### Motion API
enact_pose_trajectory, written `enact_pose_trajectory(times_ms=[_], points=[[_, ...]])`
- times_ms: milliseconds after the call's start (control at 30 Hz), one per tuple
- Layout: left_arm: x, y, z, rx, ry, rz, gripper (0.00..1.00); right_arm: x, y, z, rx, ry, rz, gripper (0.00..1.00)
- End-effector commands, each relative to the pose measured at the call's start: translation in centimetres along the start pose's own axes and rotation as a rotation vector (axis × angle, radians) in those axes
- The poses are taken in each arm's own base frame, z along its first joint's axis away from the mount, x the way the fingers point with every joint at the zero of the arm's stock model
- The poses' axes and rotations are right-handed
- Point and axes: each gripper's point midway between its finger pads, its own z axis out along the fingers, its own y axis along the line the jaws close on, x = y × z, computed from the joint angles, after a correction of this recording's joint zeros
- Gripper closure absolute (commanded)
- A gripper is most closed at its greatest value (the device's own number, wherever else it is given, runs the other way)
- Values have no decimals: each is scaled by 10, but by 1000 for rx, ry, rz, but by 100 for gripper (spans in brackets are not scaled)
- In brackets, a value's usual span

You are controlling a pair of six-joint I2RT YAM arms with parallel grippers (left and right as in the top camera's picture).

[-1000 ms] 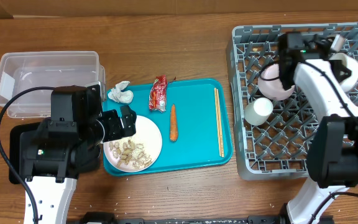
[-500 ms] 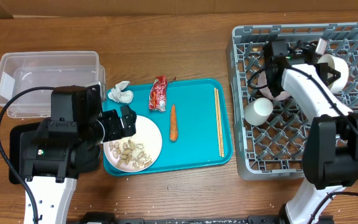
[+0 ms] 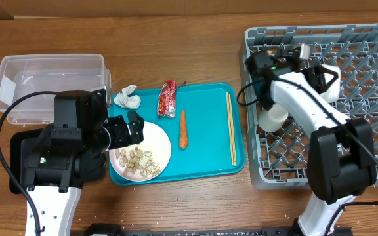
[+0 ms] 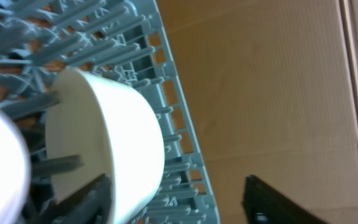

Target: Sort waste into correct bins and load items into the dishwasher

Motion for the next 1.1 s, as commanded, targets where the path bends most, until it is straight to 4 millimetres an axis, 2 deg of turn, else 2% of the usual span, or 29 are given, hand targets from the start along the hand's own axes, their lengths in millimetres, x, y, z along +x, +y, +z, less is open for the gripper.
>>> enact_pose_trajectory(times_ms=[0, 200, 300, 367, 433, 567, 600, 667, 733, 833, 900, 933, 1067], points=[[-7, -1, -4, -2, -21, 11, 0, -12, -4, -23, -24, -55, 39, 23], [-7, -1, -4, -2, -21, 11, 0, -31, -17, -68, -192, -115, 128, 20], [-7, -1, -4, -2, -21, 11, 0, -31, -14, -91, -380, -98, 156, 20], [-7, -1, -4, -2, -21, 11, 0, -26, -7, -114, -572, -63, 170, 23], [-7, -1, -4, -2, -21, 11, 0, -20, 4, -144, -790, -25, 165, 23], [-7, -1, -4, -2, -21, 11, 0, 4, 23, -230, -1340, 88, 105, 19], [-7, -1, -4, -2, -21, 11, 0, 13, 26, -253, -1471, 116, 47, 23], [-7, -1, -4, -2, -21, 11, 0, 25, 30, -278, -1616, 160, -21, 32], [-7, -1, -4, -2, -21, 11, 0, 40, 41, -288, -1661, 210, -63, 40], [-7, -1, -4, -2, -21, 11, 0, 63, 67, -286, -1613, 238, -124, 46], [-7, -1, -4, -2, -21, 11, 0, 80, 90, -272, -1514, 260, -118, 47], [-7, -1, -4, -2, -21, 11, 0, 86, 100, -263, -1461, 267, -106, 51], [-7, -1, -4, -2, -21, 11, 0, 99, 131, -230, -1328, 249, -43, 54]])
